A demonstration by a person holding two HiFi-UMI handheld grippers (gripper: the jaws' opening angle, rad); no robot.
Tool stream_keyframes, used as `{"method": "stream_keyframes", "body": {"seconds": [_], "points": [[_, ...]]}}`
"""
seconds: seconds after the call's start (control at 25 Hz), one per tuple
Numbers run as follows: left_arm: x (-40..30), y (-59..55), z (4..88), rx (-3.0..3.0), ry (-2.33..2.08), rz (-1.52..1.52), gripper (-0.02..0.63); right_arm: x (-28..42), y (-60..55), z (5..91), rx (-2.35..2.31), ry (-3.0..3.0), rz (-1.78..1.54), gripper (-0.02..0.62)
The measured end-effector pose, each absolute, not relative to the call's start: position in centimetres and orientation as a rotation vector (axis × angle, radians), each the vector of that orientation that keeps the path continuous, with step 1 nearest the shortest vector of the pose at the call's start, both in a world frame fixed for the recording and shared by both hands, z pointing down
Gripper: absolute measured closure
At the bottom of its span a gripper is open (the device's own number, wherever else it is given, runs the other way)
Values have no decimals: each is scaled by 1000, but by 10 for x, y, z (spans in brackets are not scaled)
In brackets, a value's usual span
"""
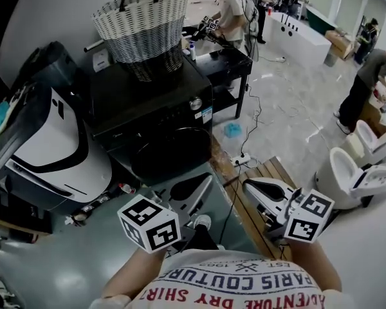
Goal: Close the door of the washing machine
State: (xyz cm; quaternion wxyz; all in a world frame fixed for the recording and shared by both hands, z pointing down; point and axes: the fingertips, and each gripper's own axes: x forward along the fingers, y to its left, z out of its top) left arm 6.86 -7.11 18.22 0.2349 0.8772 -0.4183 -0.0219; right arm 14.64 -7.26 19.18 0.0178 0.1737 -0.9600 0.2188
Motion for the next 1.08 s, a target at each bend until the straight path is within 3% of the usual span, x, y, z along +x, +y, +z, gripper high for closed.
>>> {"method": "stream_keyframes", "body": {"seconds": [1.08], "points": [[90,-61,204,2423,-1156,50,583,156,-63,213,480,-2968,727,574]]}}
